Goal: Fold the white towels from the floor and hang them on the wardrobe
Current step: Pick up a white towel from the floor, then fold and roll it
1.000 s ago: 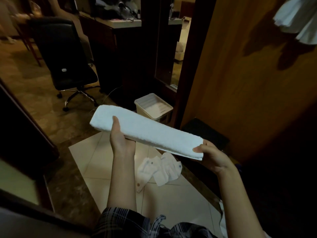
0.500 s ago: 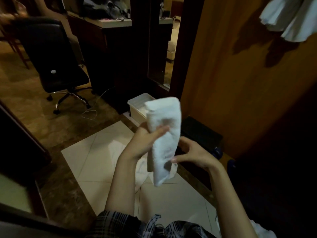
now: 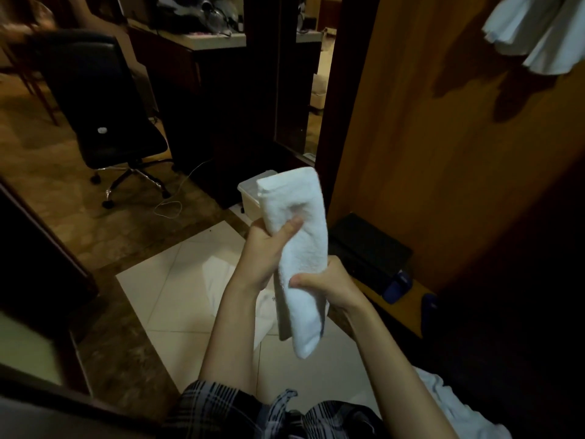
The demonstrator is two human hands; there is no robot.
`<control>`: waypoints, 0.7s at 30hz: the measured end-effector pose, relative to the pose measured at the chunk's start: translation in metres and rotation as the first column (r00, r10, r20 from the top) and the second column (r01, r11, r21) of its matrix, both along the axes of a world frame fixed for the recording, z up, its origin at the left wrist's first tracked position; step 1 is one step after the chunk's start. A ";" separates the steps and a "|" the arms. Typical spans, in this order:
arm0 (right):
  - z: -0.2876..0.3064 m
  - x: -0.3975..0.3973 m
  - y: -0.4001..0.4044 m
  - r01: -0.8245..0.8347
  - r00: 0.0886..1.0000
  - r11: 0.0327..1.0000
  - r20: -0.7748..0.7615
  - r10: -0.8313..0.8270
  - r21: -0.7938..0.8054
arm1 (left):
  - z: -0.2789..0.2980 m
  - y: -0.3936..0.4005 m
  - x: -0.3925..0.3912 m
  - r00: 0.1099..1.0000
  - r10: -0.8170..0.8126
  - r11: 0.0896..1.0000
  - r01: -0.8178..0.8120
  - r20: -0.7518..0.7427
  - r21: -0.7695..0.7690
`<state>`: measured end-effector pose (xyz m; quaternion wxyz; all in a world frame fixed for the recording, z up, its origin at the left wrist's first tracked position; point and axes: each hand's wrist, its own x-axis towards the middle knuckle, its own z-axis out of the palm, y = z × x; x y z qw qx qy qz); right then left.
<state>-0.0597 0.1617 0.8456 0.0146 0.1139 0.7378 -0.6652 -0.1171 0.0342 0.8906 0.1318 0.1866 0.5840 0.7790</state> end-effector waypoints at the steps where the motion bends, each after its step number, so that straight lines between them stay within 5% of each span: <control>1: -0.004 0.001 0.000 -0.002 1.000 1.000 0.022 0.001 0.017 | 0.000 -0.002 -0.002 0.998 0.048 0.998 -0.049 0.028 0.029; 10: -0.026 0.010 0.018 -0.141 0.970 0.977 0.219 0.104 0.158 | 0.002 -0.021 -0.018 0.882 0.394 0.870 -0.449 0.259 0.204; 16: -0.020 0.009 0.028 0.212 0.972 0.923 0.167 -0.165 -0.320 | -0.005 -0.024 -0.026 0.732 0.524 0.714 -0.656 0.437 0.244; 21: -0.006 0.006 0.032 0.337 0.939 0.926 0.127 -0.318 -0.171 | -0.024 -0.033 -0.035 0.671 0.520 0.701 -0.689 0.528 0.186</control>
